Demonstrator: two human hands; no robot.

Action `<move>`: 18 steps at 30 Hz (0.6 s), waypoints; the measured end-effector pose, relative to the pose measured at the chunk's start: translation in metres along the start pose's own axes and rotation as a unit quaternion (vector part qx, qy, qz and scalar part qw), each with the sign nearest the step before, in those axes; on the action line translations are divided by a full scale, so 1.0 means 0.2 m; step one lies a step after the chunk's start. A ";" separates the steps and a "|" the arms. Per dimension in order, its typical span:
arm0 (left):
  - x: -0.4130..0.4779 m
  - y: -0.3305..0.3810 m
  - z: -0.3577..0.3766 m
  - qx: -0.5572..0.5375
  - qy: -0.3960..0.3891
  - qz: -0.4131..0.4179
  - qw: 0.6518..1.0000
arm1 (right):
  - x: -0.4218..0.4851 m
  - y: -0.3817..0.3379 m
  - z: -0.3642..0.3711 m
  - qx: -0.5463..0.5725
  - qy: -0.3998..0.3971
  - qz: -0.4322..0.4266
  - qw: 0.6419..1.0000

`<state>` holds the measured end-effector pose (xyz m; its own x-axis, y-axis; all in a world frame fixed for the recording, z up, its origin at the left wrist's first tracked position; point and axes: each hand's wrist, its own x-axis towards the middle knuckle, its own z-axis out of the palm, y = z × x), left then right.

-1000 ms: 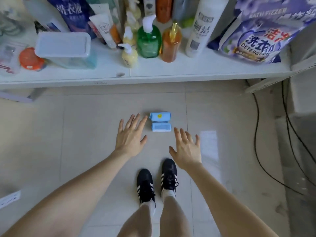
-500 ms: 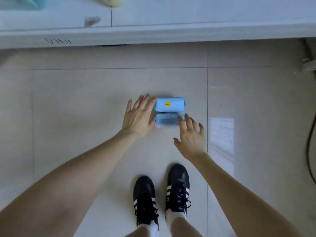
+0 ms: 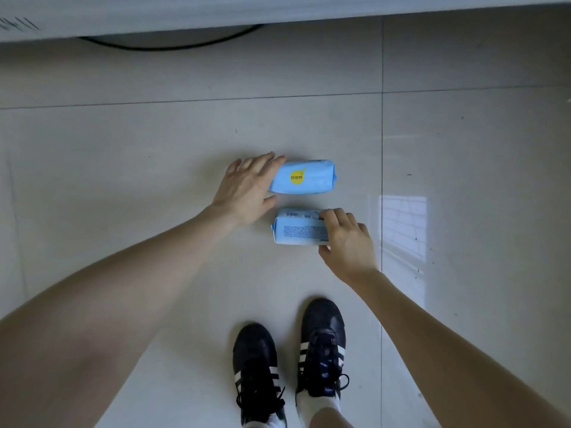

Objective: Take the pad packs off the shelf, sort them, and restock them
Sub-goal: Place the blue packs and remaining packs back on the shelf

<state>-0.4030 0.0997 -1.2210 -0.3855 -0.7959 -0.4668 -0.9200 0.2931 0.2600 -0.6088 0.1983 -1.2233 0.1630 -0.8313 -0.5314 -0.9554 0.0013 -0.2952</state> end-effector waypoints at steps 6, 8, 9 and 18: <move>0.08 0.07 0.01 0.011 0.005 0.007 1.000 | -0.01 0.00 0.01 0.069 -0.030 0.008 0.997; 0.08 0.08 -0.01 0.000 0.011 -0.005 1.000 | -0.02 0.00 -0.01 0.095 -0.039 0.009 0.995; 0.06 0.09 -0.02 -0.006 0.011 -0.009 1.000 | -0.03 0.00 -0.02 0.101 -0.042 0.010 0.994; -0.19 0.09 -0.20 -0.036 0.001 -0.041 0.999 | -0.26 -0.07 -0.24 0.139 -0.043 0.038 0.989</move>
<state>-0.4020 0.1144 -1.1638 -0.3090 -0.8163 -0.4881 -0.9411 0.1885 0.2806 -0.6162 0.2152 -1.1532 0.1250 -0.7723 -0.6228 -0.8636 0.2244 -0.4515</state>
